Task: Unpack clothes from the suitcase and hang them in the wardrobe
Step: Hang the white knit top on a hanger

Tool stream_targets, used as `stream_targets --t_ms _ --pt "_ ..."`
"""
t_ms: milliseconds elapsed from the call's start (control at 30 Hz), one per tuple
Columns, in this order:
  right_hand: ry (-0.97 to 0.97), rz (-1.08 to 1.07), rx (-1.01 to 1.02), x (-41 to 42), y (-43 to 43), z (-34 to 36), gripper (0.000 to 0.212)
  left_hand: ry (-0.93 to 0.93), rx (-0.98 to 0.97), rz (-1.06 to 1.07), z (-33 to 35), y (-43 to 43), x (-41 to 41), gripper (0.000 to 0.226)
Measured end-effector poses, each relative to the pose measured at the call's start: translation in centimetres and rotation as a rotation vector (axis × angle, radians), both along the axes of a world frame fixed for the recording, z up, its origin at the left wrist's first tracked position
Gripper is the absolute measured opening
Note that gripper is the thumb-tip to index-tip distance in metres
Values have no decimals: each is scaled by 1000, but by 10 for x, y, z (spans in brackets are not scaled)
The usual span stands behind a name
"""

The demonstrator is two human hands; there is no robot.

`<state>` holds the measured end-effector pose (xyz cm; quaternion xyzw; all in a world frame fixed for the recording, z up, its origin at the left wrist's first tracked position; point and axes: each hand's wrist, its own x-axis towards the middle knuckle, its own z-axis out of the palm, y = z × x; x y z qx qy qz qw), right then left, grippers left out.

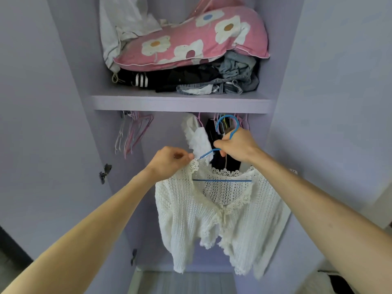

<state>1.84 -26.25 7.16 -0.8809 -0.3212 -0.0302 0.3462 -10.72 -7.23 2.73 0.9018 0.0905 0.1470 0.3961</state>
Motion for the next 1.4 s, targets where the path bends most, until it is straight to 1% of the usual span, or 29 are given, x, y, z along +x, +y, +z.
stream_targets --t_ms 67,100,200,233,300,367,400,433,467,533,567,633,667,700,833,900,1067,1133,1267,1300,1400 --pt "23 1 27 0 0 -3 38 -30 -35 9 -2 -3 3 27" --pt "37 1 44 -2 0 -5 41 -49 -19 18 -4 -4 4 23" --pt "86 -16 98 -9 -1 -11 48 -49 -20 -42 -5 -12 5 8" --pt "93 -18 111 -11 -1 -11 50 -11 7 -80 -5 -14 6 9" --pt "118 8 154 -16 1 -12 48 31 129 -114 -3 -20 10 8" --pt "208 90 214 -21 -6 -14 45 -2 191 -114 -2 -23 12 21" --pt "251 131 211 -24 -14 -18 46 -18 194 -108 -3 -22 12 25" --pt "260 146 167 -25 -25 -24 48 -26 195 -101 -6 -19 11 26" --pt "231 113 84 -23 -38 -33 52 -33 193 -84 -8 -14 8 26" --pt "154 -26 -134 -16 -65 -54 62 -52 178 -30 -13 -1 2 26" --pt "178 -68 -202 -12 -76 -66 63 -62 169 0 -15 6 -1 26" --pt "298 -62 -184 -13 -86 -84 58 -74 150 62 -18 20 -5 25" --pt "314 -45 -159 -16 -84 -91 54 -79 146 86 -18 27 -7 25" --pt "285 -35 -152 -20 -80 -96 51 -81 145 99 -19 32 -8 24" --pt "19 -15 -211 -30 -54 -100 40 -76 99 113 -21 50 -10 23" --pt "-12 4 -220 -36 -42 -97 36 -64 66 116 -23 57 -10 20" --pt "70 28 -189 -49 -22 -92 29 -40 36 117 -29 71 -5 22" --pt "128 41 -173 -51 -16 -92 28 -11 65 109 -33 72 0 24" --pt "278 11 2 -46 -6 -90 33 -4 156 132 -35 78 20 20" --pt "282 -12 21 -40 -2 -88 33 5 188 136 -33 82 29 23" --pt "275 -68 -31 -13 15 -81 33 114 333 193 -20 92 54 53"
